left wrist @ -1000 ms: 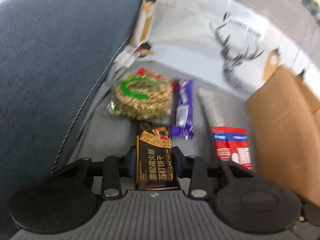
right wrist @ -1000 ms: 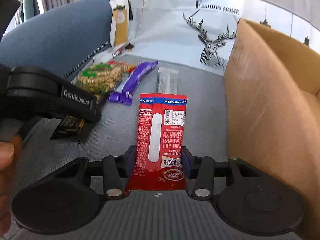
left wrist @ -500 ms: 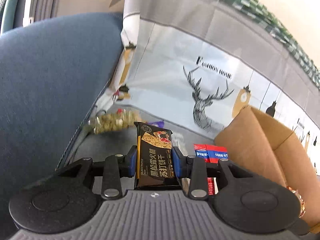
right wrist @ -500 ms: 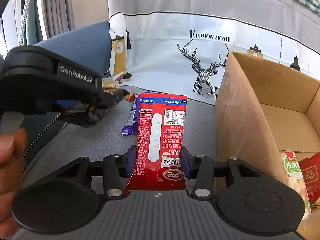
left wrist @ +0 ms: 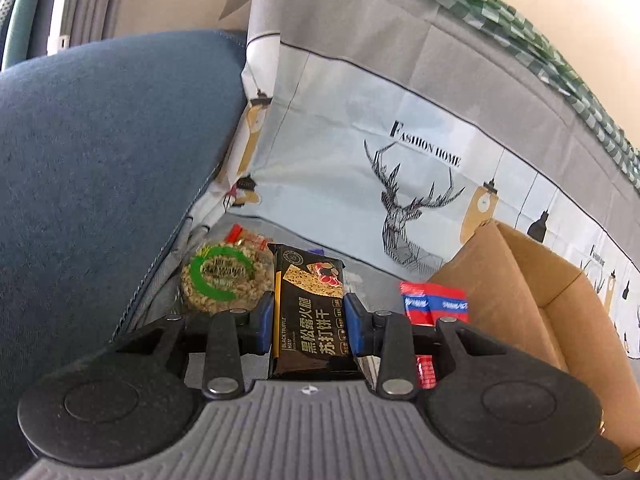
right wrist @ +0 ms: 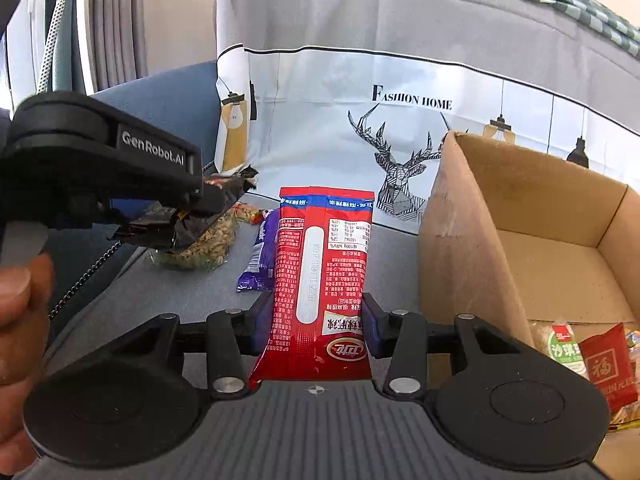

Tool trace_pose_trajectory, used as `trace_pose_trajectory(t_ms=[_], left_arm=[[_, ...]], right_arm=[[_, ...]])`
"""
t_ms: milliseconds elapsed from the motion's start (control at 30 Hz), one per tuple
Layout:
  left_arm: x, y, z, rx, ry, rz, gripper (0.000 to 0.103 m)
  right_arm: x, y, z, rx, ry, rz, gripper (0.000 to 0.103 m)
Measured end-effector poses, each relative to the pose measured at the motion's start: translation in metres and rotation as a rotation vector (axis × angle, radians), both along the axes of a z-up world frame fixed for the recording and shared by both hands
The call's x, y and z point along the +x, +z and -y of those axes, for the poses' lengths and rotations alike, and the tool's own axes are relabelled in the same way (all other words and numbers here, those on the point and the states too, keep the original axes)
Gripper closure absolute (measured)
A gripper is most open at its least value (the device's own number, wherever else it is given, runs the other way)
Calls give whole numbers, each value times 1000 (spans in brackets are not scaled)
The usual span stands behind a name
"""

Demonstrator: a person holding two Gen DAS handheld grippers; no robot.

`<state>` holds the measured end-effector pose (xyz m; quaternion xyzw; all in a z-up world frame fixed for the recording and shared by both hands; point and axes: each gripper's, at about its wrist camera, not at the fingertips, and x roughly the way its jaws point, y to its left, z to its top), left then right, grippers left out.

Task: Organize snacks
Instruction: 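Lift the red wafer pack with the right tool while the left tool lifts the biscuit pack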

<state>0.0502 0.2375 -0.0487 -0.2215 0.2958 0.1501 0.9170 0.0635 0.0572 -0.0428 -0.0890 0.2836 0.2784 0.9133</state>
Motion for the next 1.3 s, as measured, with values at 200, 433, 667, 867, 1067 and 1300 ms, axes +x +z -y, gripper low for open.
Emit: trace_pose_trajectory(t_ms=[200,433,667,867,1067,1300], left_arm=[[1,-3,0,-11,-9,-7,64],[1,-3,-1,-16,-9,-5,64],[1,-2,-1,-20,-6,-4,64],[1,-2,-2,-22,-6,-2,64],[1,-2,-2,-23,-6,-2,64],[1,-1,-2,-25,-5,-2,64]], right_arm=[[0,1,-1,-4,-12,4,57],[-1,1,-1,3,-16,6,57],[-2,1,0,7,-20,15,57],[-4,1,1,9,-23,24,57],[-4,1,1,10,-24,25,57],[-4,2,1,9,-24,25,57]])
